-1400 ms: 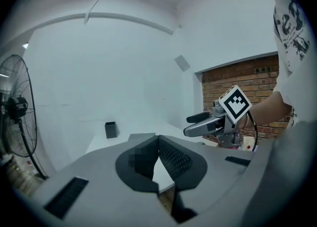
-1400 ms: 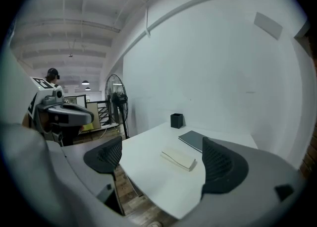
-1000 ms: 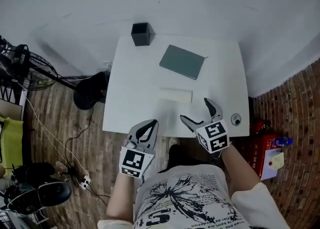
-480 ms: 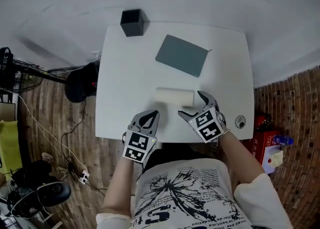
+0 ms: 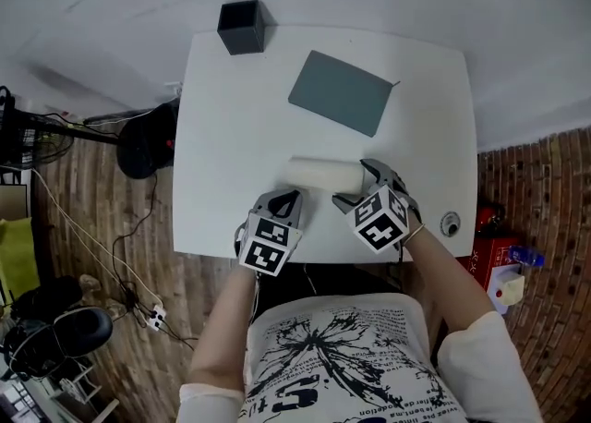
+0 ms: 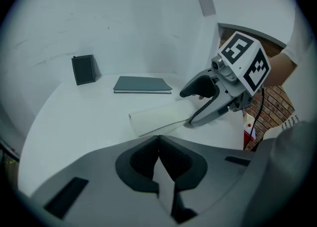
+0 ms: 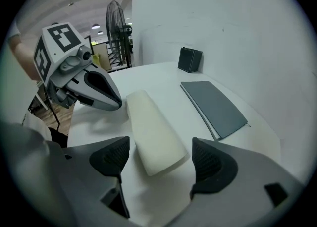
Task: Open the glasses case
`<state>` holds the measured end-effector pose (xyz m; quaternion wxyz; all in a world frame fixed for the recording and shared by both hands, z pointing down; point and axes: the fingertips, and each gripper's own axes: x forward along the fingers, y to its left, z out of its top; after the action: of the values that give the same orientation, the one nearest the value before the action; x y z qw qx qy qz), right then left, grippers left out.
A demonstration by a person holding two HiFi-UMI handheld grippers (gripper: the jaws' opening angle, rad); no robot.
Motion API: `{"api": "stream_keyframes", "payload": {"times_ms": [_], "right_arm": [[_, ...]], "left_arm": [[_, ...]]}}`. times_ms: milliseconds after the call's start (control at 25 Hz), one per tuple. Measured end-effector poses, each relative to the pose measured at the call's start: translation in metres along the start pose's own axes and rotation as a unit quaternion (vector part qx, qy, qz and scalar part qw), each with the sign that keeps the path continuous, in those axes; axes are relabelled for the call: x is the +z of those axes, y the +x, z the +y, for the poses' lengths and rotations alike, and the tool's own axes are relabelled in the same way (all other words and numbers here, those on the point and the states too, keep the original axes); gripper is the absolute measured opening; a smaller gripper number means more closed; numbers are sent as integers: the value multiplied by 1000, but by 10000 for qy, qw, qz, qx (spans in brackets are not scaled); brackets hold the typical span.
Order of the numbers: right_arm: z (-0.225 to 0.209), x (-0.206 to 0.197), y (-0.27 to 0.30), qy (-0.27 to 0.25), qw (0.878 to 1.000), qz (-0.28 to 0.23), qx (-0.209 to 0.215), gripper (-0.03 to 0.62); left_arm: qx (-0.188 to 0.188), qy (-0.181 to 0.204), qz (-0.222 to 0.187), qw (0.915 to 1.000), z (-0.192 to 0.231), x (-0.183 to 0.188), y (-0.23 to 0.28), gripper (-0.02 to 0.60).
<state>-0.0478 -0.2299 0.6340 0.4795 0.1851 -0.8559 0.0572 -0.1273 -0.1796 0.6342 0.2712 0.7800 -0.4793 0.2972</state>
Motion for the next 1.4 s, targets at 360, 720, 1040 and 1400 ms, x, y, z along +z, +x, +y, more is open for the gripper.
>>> {"api": "stream_keyframes", "payload": {"times_ms": [360, 720, 1040, 1400], "right_arm": [[1, -1, 5, -562, 9981, 220, -92, 339], [2, 3, 5, -684, 9972, 276, 97, 322], [1, 14, -4, -697, 9972, 191, 176, 271], [-9, 32, -13, -338, 9990, -107, 255, 157]], "left_arm": [[-41, -751, 182, 9970, 7, -2, 11, 14], [-172, -982, 324, 9945, 11, -1, 13, 14], [-114, -891, 417, 9951, 12, 0, 11, 14], [-81, -806, 573, 9951, 11, -1, 12, 14]]}}
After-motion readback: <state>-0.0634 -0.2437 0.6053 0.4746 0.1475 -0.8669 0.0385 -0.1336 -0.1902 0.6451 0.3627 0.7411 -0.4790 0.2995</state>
